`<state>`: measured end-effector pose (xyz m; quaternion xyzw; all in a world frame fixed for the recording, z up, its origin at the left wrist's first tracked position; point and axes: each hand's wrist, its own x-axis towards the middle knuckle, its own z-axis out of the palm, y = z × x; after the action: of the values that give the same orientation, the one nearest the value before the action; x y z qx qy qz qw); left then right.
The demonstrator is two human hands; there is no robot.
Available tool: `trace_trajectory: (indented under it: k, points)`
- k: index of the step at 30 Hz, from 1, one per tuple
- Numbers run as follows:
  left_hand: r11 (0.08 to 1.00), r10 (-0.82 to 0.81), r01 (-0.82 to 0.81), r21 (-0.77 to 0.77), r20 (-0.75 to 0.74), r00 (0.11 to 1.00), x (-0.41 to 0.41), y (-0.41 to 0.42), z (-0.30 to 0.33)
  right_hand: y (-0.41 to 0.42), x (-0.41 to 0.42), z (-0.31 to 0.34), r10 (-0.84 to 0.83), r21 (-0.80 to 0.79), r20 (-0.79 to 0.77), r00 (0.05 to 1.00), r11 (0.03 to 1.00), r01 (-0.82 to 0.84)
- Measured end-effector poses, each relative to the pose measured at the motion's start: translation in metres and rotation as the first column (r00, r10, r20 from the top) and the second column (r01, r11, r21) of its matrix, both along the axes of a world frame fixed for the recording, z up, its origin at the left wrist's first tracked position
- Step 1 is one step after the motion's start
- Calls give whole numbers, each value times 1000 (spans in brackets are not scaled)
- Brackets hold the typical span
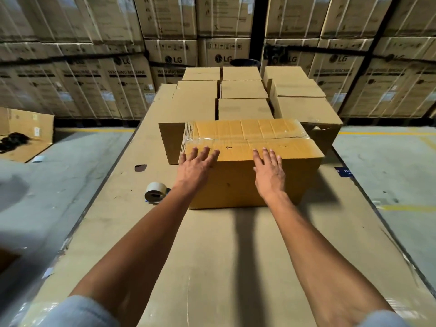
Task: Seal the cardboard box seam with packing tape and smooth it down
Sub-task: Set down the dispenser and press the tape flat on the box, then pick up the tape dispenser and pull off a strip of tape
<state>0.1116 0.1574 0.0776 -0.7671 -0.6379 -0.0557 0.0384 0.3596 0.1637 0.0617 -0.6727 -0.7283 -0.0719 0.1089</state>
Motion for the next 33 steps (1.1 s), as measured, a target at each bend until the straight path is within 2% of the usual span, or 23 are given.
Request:
trace_trajectory:
  k: [7,10,12,15,17,22,25,28,31,33]
  points:
    - [1000,5,-5,14,7,1000,-6,20,-2,10,-12,0,-27,-5,23,999,1000,27]
    - [997,-60,59,48,19,998,-14,20,-6,10,-17,0,-51,-16,8,999,999,51]
    - [987,-116,112,115,31,993,-27,16,-12,8,-22,-5,-40,44,-53,998,998,43]
    - [957,-173,160,242,37,984,-59,3,-24,-3,-42,-20,93,206,-111,990,976,-69]
    - [953,-155,129,276,74,985,-87,-7,-34,-13,-66,-28,201,295,-131,971,943,-156]
    - [991,-21,4,132,124,992,-165,-11,-62,-27,-144,-46,299,359,-130,945,903,-236]
    - [999,-39,38,15,105,994,-204,-7,-80,-27,-190,-69,405,277,-100,909,889,-366]
    - [996,-65,71,-51,110,992,-235,-4,-104,-28,-229,-90,438,100,-194,878,899,-427]
    - [990,-84,98,-101,139,987,-253,0,-128,-26,-261,-110,353,-116,-271,896,912,-394]
    - [986,-104,123,-116,164,981,-261,4,-141,-19,-280,-122,202,-245,-314,928,927,-285]
